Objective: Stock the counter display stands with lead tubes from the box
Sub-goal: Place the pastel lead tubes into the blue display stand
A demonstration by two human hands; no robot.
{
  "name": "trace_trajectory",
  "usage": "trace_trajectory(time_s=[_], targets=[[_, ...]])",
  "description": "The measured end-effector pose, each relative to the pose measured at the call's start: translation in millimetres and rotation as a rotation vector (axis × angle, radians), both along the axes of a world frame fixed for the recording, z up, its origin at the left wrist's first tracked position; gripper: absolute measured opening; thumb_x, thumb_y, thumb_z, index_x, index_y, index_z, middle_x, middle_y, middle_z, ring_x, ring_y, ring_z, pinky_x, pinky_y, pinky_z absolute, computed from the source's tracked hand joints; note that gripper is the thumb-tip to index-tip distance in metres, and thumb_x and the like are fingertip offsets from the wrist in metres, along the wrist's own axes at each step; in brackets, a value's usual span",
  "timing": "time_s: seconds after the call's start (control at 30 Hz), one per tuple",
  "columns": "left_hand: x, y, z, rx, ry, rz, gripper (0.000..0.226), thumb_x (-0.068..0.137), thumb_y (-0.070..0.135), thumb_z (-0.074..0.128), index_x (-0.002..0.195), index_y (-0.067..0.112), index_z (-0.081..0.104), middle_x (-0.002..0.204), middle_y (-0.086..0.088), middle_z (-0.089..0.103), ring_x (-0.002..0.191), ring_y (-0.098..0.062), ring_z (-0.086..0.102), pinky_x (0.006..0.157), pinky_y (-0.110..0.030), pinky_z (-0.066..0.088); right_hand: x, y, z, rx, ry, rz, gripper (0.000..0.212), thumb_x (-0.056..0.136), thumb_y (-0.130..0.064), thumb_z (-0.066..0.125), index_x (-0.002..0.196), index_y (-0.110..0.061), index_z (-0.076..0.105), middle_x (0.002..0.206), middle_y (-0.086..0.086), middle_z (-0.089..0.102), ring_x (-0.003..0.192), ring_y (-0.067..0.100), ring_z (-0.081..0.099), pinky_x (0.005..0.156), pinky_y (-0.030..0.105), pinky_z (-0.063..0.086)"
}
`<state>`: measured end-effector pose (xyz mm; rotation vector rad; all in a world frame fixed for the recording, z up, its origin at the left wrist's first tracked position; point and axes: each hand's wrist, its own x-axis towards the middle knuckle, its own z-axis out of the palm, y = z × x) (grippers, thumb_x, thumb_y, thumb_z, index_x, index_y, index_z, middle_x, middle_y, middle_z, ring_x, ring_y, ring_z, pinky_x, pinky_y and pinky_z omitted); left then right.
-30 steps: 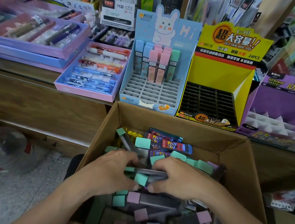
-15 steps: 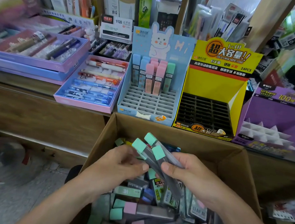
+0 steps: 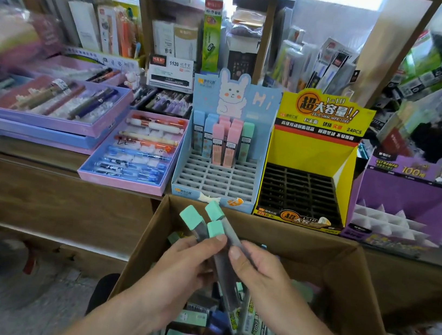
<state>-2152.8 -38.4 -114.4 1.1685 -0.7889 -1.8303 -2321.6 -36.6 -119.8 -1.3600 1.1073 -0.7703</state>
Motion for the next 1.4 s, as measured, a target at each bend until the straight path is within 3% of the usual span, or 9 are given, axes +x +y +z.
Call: trace_trajectory(time_s=[0.13,0.27,0.37,0.53,0.67,0.87,1.03,1.3,1.4], targets=[[6.2,-6.9,-2.1,-0.015,0.016,0.097,0.034,0.094,0.031,0.065,0.114,0.006,0.075,0.114,-0.020,0.075,0.106,-0.032,0.073,0.092,-0.046,0.057,-4.3,-1.6,-5.9,-0.050,0.030,-0.055,0.036,0.100,-0.054,0.050,0.119,-0.032,0.072,0.111,0.009,0.073,0.108,0.027,0.068,0.103,0.055,0.050],[18.1,-13.2,-4.2,-0.040,-0.092,0.148,0.026,0.099,0.032,0.063,0.092,0.011,0.077,0.106,-0.019,0.078,0.098,-0.029,0.076,0.090,-0.047,0.054,-11.1,-6.2,-5.8,-0.021,-0.063,-0.135,0.039,0.106,-0.013,0.052,0.139,-0.033,0.059,0.110,-0.004,0.075,0.084,0.008,0.067,0.077,0.027,0.057],[26.3,-15.8,-1.3,-0.104,-0.122,0.131,0.026,0.095,0.038,0.067,0.088,0.015,0.074,0.088,-0.017,0.076,0.081,-0.029,0.075,0.072,-0.037,0.058,-13.2,-7.5,-4.6,0.033,-0.163,-0.186,0.048,0.102,0.002,0.054,0.133,-0.034,0.066,0.107,0.005,0.076,0.072,0.012,0.061,0.066,0.026,0.053],[38.5,-19.9,3.9,-0.227,-0.160,0.123,0.031,0.086,0.045,0.068,0.079,0.015,0.069,0.064,-0.007,0.056,0.054,-0.020,0.052,0.051,-0.027,0.046,-10.9,-10.0,0.7,0.145,-0.418,-0.275,0.032,0.088,-0.025,0.069,0.118,-0.022,0.078,0.097,0.016,0.073,0.060,0.012,0.049,0.050,0.024,0.037],[43.3,-23.6,1.7,-0.222,-0.144,0.147,0.036,0.085,0.046,0.068,0.086,0.009,0.067,0.062,-0.007,0.052,0.049,-0.017,0.046,0.045,-0.025,0.040,-9.6,-10.6,2.6,0.082,-0.321,-0.328,0.028,0.094,-0.014,0.068,0.119,-0.026,0.076,0.094,0.016,0.068,0.064,0.013,0.055,0.055,0.025,0.045],[46.3,-25.2,-2.8,-0.135,-0.034,0.152,0.043,0.083,0.048,0.071,0.094,0.007,0.069,0.065,-0.008,0.052,0.049,-0.015,0.046,0.043,-0.023,0.041,-13.3,-18.0,7.5,-0.008,-0.186,-0.362,0.052,0.094,-0.003,0.068,0.138,-0.029,0.059,0.106,0.009,0.077,0.097,0.026,0.076,0.098,0.048,0.057],[45.0,-26.1,-6.5,-0.099,-0.004,0.176,0.047,0.086,0.045,0.066,0.102,0.001,0.065,0.064,-0.009,0.051,0.049,-0.015,0.045,0.043,-0.024,0.040,-18.7,-29.0,27.1,-0.160,-0.157,-0.274,0.075,0.093,0.004,0.070,0.144,-0.045,0.044,0.110,0.004,0.074,0.097,0.027,0.078,0.085,0.030,0.062],[48.3,-36.9,-16.6,-0.011,0.053,0.198,0.052,0.080,0.047,0.071,0.100,-0.002,0.071,0.064,-0.015,0.053,0.046,-0.020,0.049,0.040,-0.027,0.042,-19.1,-69.3,64.5,-0.482,-0.018,-0.386,0.018,0.101,-0.011,0.062,0.112,-0.025,0.060,0.089,-0.001,0.078,0.080,0.015,0.075,0.067,0.024,0.058],[51.4,-43.5,-20.4,0.039,0.129,0.204,0.052,0.078,0.042,0.066,0.102,-0.004,0.067,0.062,-0.017,0.052,0.041,-0.023,0.047,0.039,-0.028,0.040,-21.0,-89.4,74.4,-0.549,0.055,-0.414,0.011,0.100,-0.018,0.065,0.104,-0.028,0.061,0.085,0.003,0.076,0.078,0.026,0.069,0.067,0.037,0.054]])
